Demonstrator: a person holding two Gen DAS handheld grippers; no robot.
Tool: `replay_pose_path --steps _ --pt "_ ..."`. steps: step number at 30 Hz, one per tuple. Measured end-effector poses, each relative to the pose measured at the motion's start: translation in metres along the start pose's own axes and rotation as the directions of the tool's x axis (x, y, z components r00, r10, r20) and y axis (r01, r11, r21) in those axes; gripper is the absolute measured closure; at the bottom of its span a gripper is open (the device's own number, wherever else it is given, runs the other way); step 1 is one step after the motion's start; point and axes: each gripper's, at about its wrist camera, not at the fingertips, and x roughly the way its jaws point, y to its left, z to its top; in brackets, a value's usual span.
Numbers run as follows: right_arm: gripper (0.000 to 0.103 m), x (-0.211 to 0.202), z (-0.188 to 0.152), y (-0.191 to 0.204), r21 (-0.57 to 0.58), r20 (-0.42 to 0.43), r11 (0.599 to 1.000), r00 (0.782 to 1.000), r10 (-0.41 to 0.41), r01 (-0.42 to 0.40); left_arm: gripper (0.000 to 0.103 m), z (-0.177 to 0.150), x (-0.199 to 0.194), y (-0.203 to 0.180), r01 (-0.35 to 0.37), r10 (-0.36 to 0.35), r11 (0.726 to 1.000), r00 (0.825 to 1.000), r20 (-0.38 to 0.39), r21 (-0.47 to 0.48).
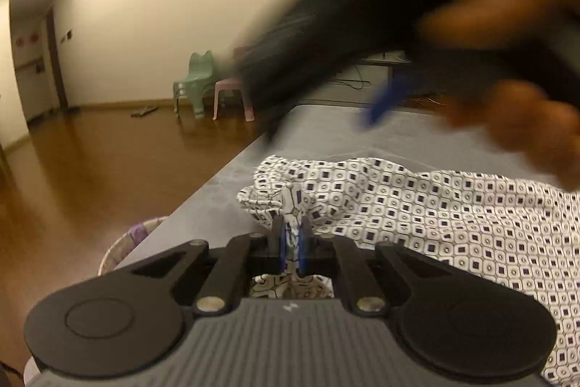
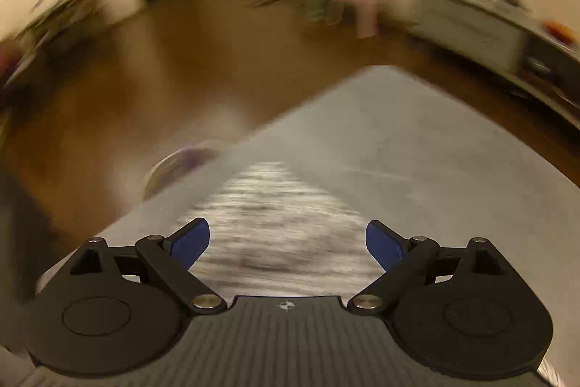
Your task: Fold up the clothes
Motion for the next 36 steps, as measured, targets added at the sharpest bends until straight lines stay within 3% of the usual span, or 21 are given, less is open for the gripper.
replay_pose_path --steps 2,3,4,5,8,9,11,14,16,20,22,25,26,28,30,32,35,36 --pt "0.011 0.032 0.010 0.032 -0.116 -0.116 0.993 0.993 0.000 -0.013 0.097 -0.002 -0.002 -0.009 -0.007 0.007 0.999 1.000 0.010 0.044" --pt "0.017 0.045 0.011 0.040 -0.158 -0.159 0.988 0.987 -0.024 -0.002 0.097 -0.003 -0.003 -0.013 -0.011 0.010 0.998 1.000 0.015 0.066" --pt "0.054 0.056 0.010 0.044 -0.193 -0.195 0.981 0.979 -0.055 0.017 0.097 -0.004 -0.003 -0.017 -0.015 0.013 0.996 1.000 0.021 0.088" --pt "0.078 0.067 0.009 0.048 -0.229 -0.229 0.973 0.969 -0.088 0.034 0.097 -0.005 -0.004 -0.021 -0.018 0.015 0.994 1.000 0.026 0.107" --pt "0.090 0.036 0.002 0.035 -0.194 -0.144 0.980 0.987 -0.074 0.046 0.098 -0.006 -0.019 -0.021 0.017 -0.024 0.995 0.998 0.065 0.103" --pt "0.090 0.013 -0.005 0.029 -0.155 -0.088 0.987 0.994 -0.066 0.052 0.098 -0.005 -0.027 -0.024 0.034 -0.044 0.993 0.995 0.090 0.114" --pt "0.091 -0.043 -0.029 0.010 -0.038 0.031 0.998 0.998 -0.058 0.059 0.098 -0.009 -0.048 -0.043 0.131 -0.151 0.977 0.982 0.115 0.169" --pt "0.090 -0.113 -0.096 -0.029 0.187 0.144 0.980 0.984 -0.102 0.074 0.098 -0.019 -0.075 -0.079 0.295 -0.332 0.914 0.938 0.096 0.279" --pt "0.090 -0.140 -0.154 -0.058 0.334 0.152 0.937 0.976 -0.155 0.097 0.096 -0.032 -0.080 -0.106 0.404 -0.429 0.842 0.903 -0.012 0.358" --pt "0.090 -0.135 -0.248 -0.104 0.541 0.051 0.824 0.972 -0.231 0.167 0.082 -0.036 -0.078 -0.107 0.479 -0.491 0.800 0.869 -0.065 0.362" --pt "0.090 -0.137 -0.266 -0.118 0.582 0.054 0.793 0.965 -0.258 0.179 0.070 -0.037 -0.078 -0.108 0.515 -0.520 0.777 0.849 -0.092 0.363" --pt "0.090 -0.144 -0.274 -0.128 0.613 0.078 0.772 0.960 -0.270 0.167 0.068 -0.039 -0.076 -0.108 0.570 -0.564 0.740 0.815 -0.131 0.357" --pt "0.090 -0.148 -0.273 -0.127 0.614 0.092 0.773 0.959 -0.266 0.156 0.067 -0.032 -0.072 -0.102 0.599 -0.592 0.738 0.796 -0.130 0.311" --pt "0.089 -0.153 -0.271 -0.131 0.628 0.129 0.770 0.962 -0.240 0.108 0.064 -0.027 -0.064 -0.096 0.598 -0.587 0.759 0.799 -0.128 0.256" --pt "0.073 -0.151 -0.263 -0.137 0.646 0.151 0.760 0.963 -0.224 0.076 0.062 -0.021 -0.057 -0.091 0.596 -0.582 0.778 0.803 -0.126 0.201" --pt "0.032 -0.143 -0.251 -0.146 0.641 0.170 0.763 0.955 -0.244 0.081 0.062 -0.015 -0.050 -0.085 0.590 -0.577 0.794 0.807 -0.125 0.144" --pt "0.032 -0.120 -0.229 -0.151 0.607 0.162 0.787 0.952 -0.260 0.111 0.064 -0.007 -0.039 -0.077 0.578 -0.568 0.814 0.814 -0.125 0.062" --pt "0.033 -0.111 -0.221 -0.151 0.590 0.162 0.799 0.952 -0.258 0.116 0.064 -0.009 -0.036 -0.079 0.558 -0.546 0.827 0.827 -0.137 0.073"
